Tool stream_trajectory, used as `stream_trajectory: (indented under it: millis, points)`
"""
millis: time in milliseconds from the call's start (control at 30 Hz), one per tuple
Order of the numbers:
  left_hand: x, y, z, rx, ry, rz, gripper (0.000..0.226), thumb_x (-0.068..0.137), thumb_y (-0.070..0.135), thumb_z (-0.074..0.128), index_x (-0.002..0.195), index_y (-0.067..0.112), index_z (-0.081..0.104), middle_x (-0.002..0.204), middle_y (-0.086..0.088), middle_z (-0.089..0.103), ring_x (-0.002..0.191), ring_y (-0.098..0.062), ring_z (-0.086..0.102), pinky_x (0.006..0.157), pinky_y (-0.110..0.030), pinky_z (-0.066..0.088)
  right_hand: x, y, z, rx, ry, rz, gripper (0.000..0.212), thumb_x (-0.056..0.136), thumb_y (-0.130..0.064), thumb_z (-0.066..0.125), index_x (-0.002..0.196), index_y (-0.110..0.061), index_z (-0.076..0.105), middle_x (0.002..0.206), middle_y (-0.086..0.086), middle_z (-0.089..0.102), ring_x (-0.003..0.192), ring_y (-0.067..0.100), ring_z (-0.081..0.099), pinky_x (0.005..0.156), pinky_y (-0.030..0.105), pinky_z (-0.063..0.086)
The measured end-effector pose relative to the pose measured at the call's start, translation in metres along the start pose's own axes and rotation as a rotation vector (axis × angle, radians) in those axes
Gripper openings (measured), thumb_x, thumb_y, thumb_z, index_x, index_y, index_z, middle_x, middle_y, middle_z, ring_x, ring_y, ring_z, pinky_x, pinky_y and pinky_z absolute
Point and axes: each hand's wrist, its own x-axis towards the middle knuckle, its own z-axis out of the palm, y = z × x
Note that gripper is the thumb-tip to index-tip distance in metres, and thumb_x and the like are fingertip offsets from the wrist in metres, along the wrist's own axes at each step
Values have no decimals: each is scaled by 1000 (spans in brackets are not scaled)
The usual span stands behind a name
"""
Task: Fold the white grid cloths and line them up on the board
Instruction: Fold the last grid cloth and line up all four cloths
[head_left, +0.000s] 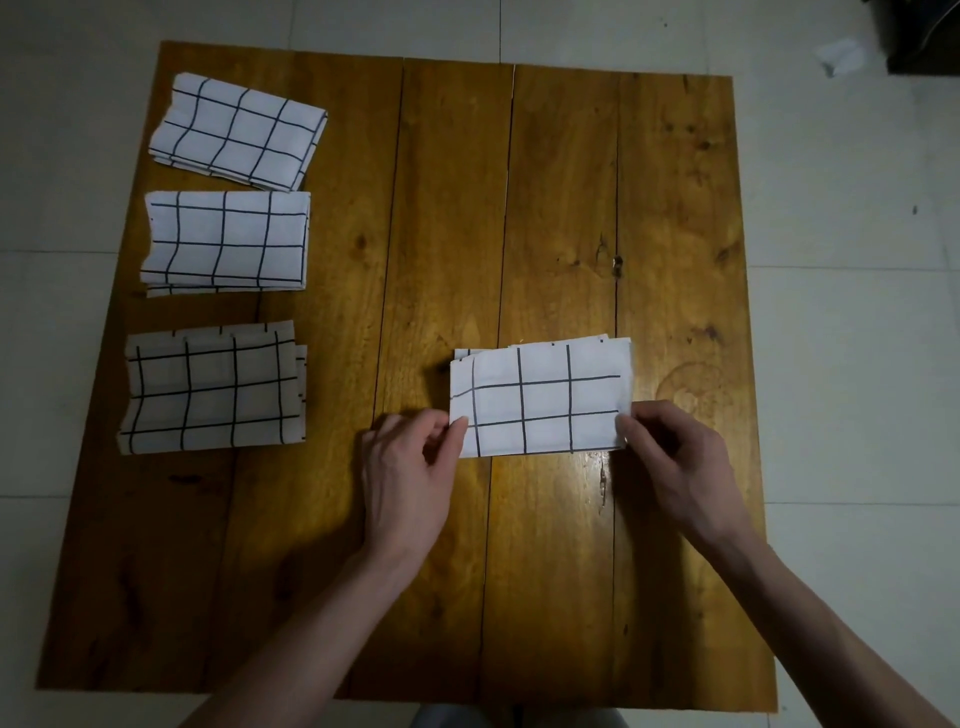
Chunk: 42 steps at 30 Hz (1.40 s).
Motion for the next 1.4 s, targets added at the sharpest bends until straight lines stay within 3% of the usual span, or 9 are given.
stream_trajectory:
  millis: [200, 400, 567, 667, 867, 1067, 1167, 1267, 1400]
  points:
    - [-1, -1, 1, 21, 21, 20, 22, 91, 37, 68, 98, 18, 77, 85, 15, 63, 87, -11, 58, 84, -37, 39, -1, -8, -6, -46, -76, 42, 14, 103, -23, 62, 114, -30, 67, 107, -23, 68, 101, -12, 62, 78, 5, 47]
    - [-1, 3, 0, 51, 61, 27, 21, 90, 35, 71, 97, 16, 78, 83, 10, 68, 85, -13, 60, 83, -36, 37, -2, -15, -3, -76, -141, 96, 31, 96, -19, 73, 121, -30, 60, 108, -18, 70, 100, -6, 66, 76, 14, 57]
    - [0, 2, 1, 45, 59, 26, 17, 88, 31, 75, 97, 16, 78, 82, 16, 59, 86, -13, 59, 84, -36, 36, -4, -18, 1, -94, -66, 127, 29, 95, -16, 73, 112, -35, 58, 101, -19, 70, 94, -13, 65, 70, 13, 53]
    - [1, 0, 2, 47, 40, 37, 17, 90, 32, 73, 99, 18, 78, 85, 13, 66, 91, -13, 56, 83, -38, 38, -7, -20, 3, -51, -11, 158, 24, 96, -15, 71, 111, -30, 60, 99, -22, 68, 89, -17, 65, 68, 7, 51]
    - [0, -3, 4, 47, 19, 36, 21, 93, 36, 67, 101, 20, 78, 92, 10, 73, 95, -11, 52, 84, -39, 38, -17, -22, 15, -49, 69, 148, 17, 100, -33, 67, 116, -30, 62, 100, -25, 66, 91, -6, 65, 74, 15, 51]
    - [4, 0, 6, 53, 39, -11, 15, 90, 31, 76, 101, 20, 79, 85, 9, 73, 89, -11, 54, 84, -37, 37, -24, -10, 25, -185, 195, 88, 21, 102, -24, 66, 122, -17, 68, 101, -16, 65, 90, -6, 61, 73, 9, 46]
    - [6, 2, 7, 78, 58, -12, 12, 90, 31, 78, 97, 21, 77, 79, 11, 69, 85, -12, 55, 82, -36, 35, -27, -10, 31, -206, 226, 39, 18, 104, -24, 62, 121, -18, 65, 105, -9, 67, 92, 5, 64, 79, 23, 56]
    - [11, 4, 9, 104, 72, -13, 11, 91, 33, 77, 89, 23, 72, 73, 13, 62, 80, -14, 56, 82, -37, 40, -27, -8, 36, -295, 244, -40, 18, 106, -31, 56, 122, -21, 56, 103, -6, 65, 88, 12, 64, 74, 39, 60]
    - [17, 3, 12, 144, 55, 15, 14, 94, 36, 71, 93, 22, 69, 71, 10, 61, 75, -13, 56, 81, -40, 47, -25, -2, 39, -382, 244, -122, 34, 105, -26, 56, 134, -19, 40, 118, 10, 62, 92, 24, 65, 71, 40, 59]
